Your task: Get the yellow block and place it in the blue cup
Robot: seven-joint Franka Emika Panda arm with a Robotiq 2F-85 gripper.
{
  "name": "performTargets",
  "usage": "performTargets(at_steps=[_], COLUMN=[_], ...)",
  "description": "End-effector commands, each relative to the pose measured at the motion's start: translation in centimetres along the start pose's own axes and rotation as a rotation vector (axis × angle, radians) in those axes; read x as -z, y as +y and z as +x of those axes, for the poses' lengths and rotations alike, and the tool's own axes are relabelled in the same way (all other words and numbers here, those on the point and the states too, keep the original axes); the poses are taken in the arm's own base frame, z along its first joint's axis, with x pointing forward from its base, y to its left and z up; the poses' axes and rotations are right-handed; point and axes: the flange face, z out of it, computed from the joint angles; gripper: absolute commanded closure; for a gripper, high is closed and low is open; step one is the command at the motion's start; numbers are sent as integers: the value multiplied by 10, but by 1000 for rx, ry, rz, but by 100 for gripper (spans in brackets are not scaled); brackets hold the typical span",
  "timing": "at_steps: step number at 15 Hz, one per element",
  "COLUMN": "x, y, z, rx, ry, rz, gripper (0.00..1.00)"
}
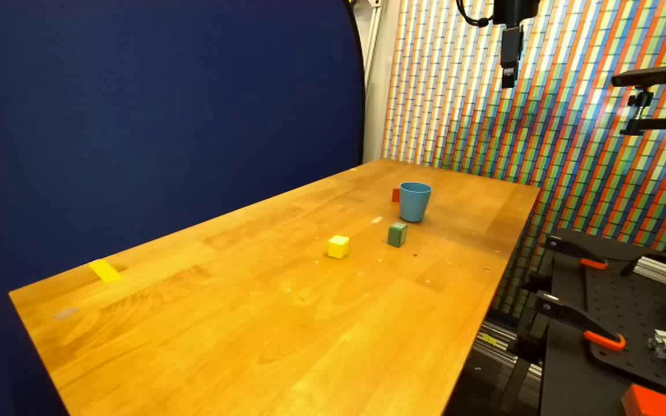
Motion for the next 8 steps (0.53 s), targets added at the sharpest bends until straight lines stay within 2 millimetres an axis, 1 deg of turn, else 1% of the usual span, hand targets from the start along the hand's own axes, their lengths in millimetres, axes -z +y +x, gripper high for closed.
performTargets(at_steps=[1,5,8], x=[-2,-17,-12], y=[-1,-6,-4], z=[0,-3,-1], rx=[1,10,6], ry=[-5,-36,-25], rz=[2,15,10], gripper=[0,0,0])
